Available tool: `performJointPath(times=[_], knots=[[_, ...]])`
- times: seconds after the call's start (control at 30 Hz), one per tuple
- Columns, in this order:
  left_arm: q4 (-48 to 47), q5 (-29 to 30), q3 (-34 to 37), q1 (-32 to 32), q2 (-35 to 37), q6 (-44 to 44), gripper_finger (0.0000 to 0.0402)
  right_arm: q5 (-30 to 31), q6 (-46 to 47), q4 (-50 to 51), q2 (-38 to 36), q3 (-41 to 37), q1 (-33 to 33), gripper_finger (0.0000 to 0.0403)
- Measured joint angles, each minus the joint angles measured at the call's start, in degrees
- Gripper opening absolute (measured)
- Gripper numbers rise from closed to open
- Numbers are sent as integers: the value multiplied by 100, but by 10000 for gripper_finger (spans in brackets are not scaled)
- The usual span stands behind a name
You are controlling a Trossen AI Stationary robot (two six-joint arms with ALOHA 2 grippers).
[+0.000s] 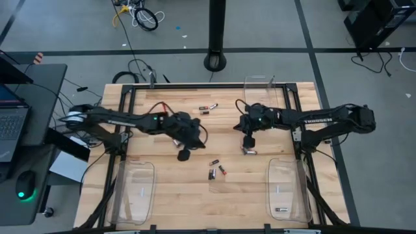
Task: Sort batteries
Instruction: Put the orange battery into the bottom left transparent bin
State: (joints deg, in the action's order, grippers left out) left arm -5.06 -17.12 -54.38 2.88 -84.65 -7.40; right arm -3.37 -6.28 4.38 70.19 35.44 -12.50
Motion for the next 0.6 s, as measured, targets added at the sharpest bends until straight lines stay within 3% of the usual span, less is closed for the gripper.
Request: performJointPath(times=[0.3,0.6], knots=[[-274,-832,-1166,-147,-1490,-748,10,-139,-186,363,-214,0,-415,17],[-929,-900,-2149,-336,-2517,-1512,10,-75,-294,855,-1027,2,-724,12]])
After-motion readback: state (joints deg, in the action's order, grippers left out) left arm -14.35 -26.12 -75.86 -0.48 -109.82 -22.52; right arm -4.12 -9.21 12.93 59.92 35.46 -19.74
